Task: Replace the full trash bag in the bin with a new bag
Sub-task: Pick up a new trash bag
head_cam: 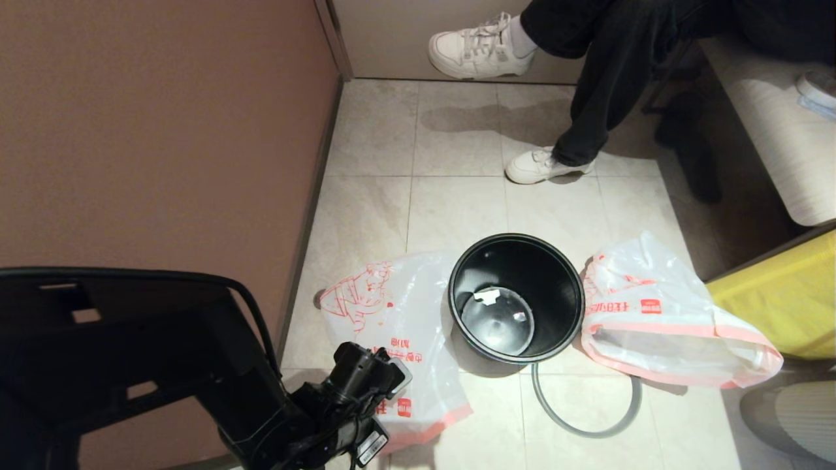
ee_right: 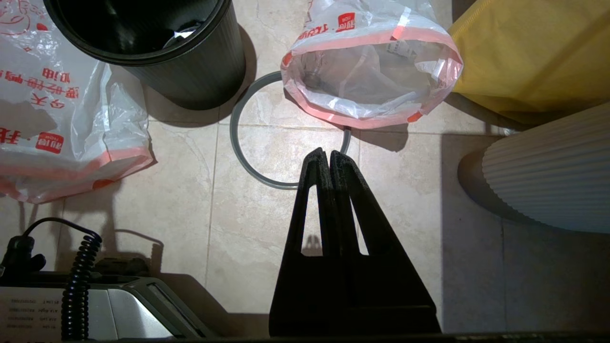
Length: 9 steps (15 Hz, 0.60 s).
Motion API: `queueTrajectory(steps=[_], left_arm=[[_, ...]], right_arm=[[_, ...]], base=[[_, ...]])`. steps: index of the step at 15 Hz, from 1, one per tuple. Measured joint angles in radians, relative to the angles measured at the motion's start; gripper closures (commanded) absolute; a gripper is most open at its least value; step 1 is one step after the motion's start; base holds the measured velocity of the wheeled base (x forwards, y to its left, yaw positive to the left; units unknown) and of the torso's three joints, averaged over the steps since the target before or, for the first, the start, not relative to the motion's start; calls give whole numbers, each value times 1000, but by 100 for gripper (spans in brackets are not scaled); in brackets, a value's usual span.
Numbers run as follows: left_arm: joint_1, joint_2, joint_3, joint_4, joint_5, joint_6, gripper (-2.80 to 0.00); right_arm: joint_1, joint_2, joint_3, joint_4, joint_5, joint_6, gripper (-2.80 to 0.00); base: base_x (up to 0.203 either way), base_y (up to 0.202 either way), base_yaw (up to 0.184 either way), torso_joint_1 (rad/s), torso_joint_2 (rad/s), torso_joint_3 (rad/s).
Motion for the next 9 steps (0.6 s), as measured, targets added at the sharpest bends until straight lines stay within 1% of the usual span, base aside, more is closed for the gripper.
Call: queueTrajectory(steps=[3, 4, 5, 6, 9], left_arm=[[25, 92, 21, -66, -4, 111, 0], [30, 112, 35, -80, -7, 158, -280], [40, 130, 47, -104, -15, 210, -280], [48, 144, 57, -118, -21, 246, -280], [46, 164, 82, -119, -49, 309, -280]], right_arm=[[0, 0, 0, 1, 0, 0, 0], [0, 0, 0, 1, 0, 0, 0], [0, 0, 0, 1, 0, 1, 0], [0, 0, 0, 1, -1, 1, 0], [0, 0, 0, 1, 0, 1, 0]], base=[[0, 0, 0, 0, 0, 0], [0, 0, 0, 0, 0, 0], [0, 0, 0, 0, 0, 0], [0, 0, 0, 0, 0, 0], [0, 0, 0, 0, 0, 0]])
